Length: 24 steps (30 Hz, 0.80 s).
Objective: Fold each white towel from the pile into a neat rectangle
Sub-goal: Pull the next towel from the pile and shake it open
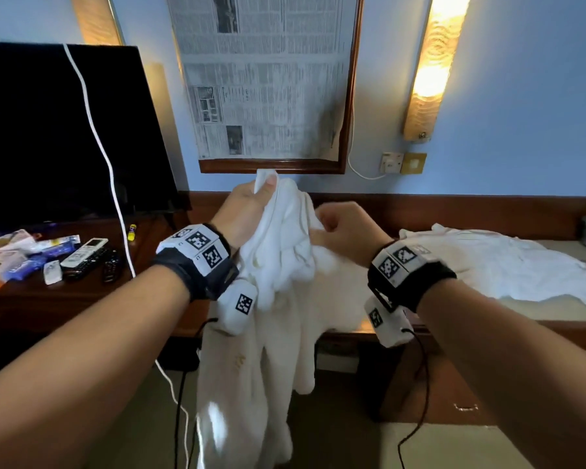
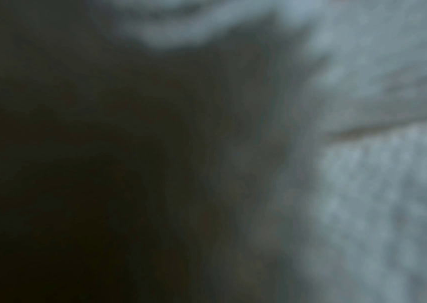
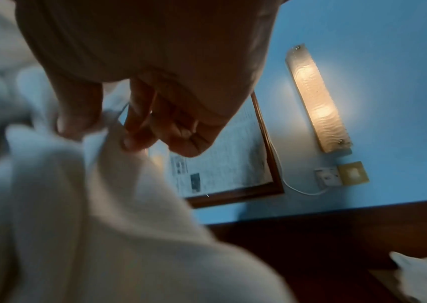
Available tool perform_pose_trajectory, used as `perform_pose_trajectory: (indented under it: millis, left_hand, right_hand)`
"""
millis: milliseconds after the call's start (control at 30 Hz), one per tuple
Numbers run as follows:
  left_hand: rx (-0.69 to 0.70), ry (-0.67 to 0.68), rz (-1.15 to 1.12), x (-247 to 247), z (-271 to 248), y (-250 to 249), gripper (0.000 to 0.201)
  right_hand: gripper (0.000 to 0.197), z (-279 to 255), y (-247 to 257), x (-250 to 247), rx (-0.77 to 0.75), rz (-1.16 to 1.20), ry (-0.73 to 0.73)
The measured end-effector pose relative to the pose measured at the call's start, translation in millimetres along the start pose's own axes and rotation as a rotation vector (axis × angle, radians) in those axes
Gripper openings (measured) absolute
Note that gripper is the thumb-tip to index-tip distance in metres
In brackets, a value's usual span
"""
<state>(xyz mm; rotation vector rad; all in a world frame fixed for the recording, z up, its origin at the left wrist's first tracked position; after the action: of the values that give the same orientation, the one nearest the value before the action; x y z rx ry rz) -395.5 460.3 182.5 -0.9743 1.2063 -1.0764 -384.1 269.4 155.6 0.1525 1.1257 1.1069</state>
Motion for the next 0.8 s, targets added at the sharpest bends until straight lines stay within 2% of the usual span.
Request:
perform_pose_trajectory:
  millis: [100,200,233,333,433,467,533,600,633,733,800]
  left_hand:
    - [-0.009,-0.01,-0.051,1,0,-6,0.043]
    - [0.009,0.014,-0.118,9,0,-13,0.036]
    - [0.022,0.024,-0.118,12,-2,-17,0.036]
    - [0.039,0.035,-0.124,19,-2,-20,0.034]
    - [0.093,-0.033,-0.047,21,1,-24,0.032]
    - [0.116,-0.057,-0.017,20,6,-22,0.033]
    - [0.135,-0.113,0.006,16,12,-21,0.035]
    - [0.126,-0.17,0.056,11,23,-15,0.037]
    - [0.123,-0.205,0.103,10,26,-15,0.039]
    - [0.172,-0.287,0.289,4,34,-15,0.049]
    - [0.224,-0.318,0.382,1,31,-18,0.04]
  right_hand:
    - [0.027,-32,-34,20,0.112,-0.082,0.145]
    - [0.009,-59,-67,35,0.186,-0.133,0.198]
    - [0.007,-66,-73,40,0.235,-0.047,0.18]
    - [0.031,-75,-76,52,0.381,0.405,0.065]
    - [0.033,-75,-70,63,0.405,0.638,0.0]
    - [0.039,-75,-73,66,0.405,0.644,0.004]
    - [0.047,-79,-83,70,0.367,0.432,0.077]
    - [0.032,-85,-96,72,0.35,0.17,0.173]
    - [0.028,-89,-99,71,0.38,0.124,0.207]
    - [0.047,-101,-96,77,0.473,0.272,0.311]
    - [0.057,-102,-90,87,0.455,0.295,0.347]
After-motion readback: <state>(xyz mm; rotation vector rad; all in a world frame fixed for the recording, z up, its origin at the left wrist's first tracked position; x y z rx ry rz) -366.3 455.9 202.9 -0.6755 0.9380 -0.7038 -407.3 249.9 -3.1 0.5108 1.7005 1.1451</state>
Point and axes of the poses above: each hand's wrist, its own z-axis towards the middle knuckle, its own x-axis out of the palm, y = z × x, the point moved 3 cm from there along z, towards the middle knuckle, and after that the axes turned 7 degrees about -x, right-handed, at the moved point
